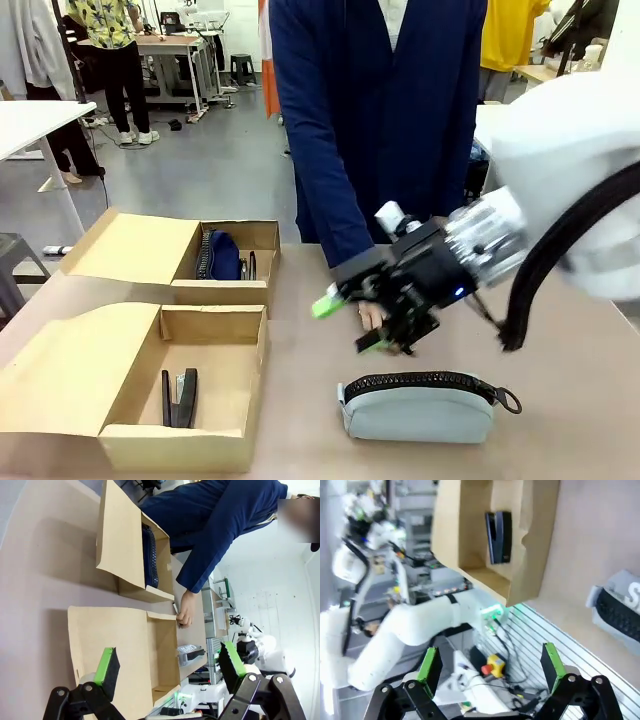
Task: Place items inside the box.
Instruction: Pick up a Pencil pouch or Stapler and place it inside the Mailer Box closest to the robot.
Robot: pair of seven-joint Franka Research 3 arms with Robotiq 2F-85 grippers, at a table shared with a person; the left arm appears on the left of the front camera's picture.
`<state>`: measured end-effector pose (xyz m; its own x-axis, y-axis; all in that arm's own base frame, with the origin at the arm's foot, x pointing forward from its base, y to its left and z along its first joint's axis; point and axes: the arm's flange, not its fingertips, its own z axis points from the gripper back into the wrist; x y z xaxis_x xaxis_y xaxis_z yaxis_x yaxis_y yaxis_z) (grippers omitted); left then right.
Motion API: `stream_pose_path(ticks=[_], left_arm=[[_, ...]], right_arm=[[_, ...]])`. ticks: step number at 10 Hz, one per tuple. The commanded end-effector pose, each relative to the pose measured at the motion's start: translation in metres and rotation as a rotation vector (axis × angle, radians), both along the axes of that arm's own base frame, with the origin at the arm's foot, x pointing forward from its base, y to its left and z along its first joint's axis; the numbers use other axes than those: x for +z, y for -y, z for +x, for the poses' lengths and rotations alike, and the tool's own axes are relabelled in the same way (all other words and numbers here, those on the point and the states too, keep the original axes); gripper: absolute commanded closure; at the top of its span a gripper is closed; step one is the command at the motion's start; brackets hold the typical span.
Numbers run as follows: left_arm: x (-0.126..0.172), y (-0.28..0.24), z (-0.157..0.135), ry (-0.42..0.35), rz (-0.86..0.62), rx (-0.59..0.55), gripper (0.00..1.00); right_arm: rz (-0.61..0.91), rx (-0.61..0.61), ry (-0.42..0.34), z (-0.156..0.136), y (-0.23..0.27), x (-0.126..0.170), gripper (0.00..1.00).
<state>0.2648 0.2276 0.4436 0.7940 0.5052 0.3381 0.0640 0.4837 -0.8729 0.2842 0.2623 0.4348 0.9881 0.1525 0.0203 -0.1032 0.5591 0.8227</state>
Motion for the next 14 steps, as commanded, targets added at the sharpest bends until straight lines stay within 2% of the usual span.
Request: stream_pose_path(ticks=[1, 2, 3, 4, 5, 6, 7, 8, 9, 10, 11, 12, 14], left_arm=[[0.0, 0.002, 0.001, 0.03, -0.009, -0.002, 0.0], [0.0, 0.002, 0.001, 0.03, -0.009, -0.002, 0.0], [0.0, 0.002, 0.001, 0.03, -0.009, -0.002, 0.0], [0.0, 0.002, 0.001, 0.03, -0.009, -0.002, 0.0], [0.0, 0.002, 0.001, 0.03, -0.009, -0.002, 0.0], [0.0, 0.002, 0.001, 0.03, -0.009, -0.002, 0.0], [0.0, 0.002, 0.001, 0.03, -0.009, -0.002, 0.0], [0.0, 0.002, 0.001, 0.03, -0.009, -0.002, 0.0], [0.0, 0.002, 0.001, 0.03, -0.009, -0.002, 0.0], [0.0, 0.002, 0.001, 0.03, -0.009, -0.002, 0.0], [0.0, 0.002, 0.001, 0.03, -0.009, -0.002, 0.0], [0.0, 0.002, 0.001, 0.03, -0.009, -0.002, 0.0], [0.0, 0.002, 0.001, 0.03, -0.009, -0.002, 0.0]], right_arm=[[0.231, -0.11, -0.052, 0.017, 0.095, 0.018, 0.0], [0.267, -0.16, 0.005, 0.002, 0.124, 0.025, 0.0], [0.234, -0.044, -0.016, -0.021, 0.109, 0.025, 0.0], [0.287, 0.326, -0.077, -0.062, 0.086, 0.035, 0.0], [0.245, 0.572, -0.113, -0.096, 0.087, 0.047, 0.0], [0.186, 0.568, -0.098, -0.101, 0.106, 0.051, 0.0], [0.161, 0.587, -0.124, -0.106, 0.133, 0.05, 0.0], [0.218, 0.502, -0.075, -0.108, 0.161, 0.052, 0.0], [0.317, 0.287, -0.025, -0.104, 0.189, 0.056, 0.0], [0.397, 0.024, 0.068, -0.091, 0.228, 0.057, 0.0], [0.41, -0.243, 0.123, -0.072, 0.275, 0.049, 0.0], [0.407, -0.319, 0.156, -0.061, 0.31, 0.038, 0.0], [0.476, -0.352, 0.097, -0.049, 0.372, -0.003, 0.0]])
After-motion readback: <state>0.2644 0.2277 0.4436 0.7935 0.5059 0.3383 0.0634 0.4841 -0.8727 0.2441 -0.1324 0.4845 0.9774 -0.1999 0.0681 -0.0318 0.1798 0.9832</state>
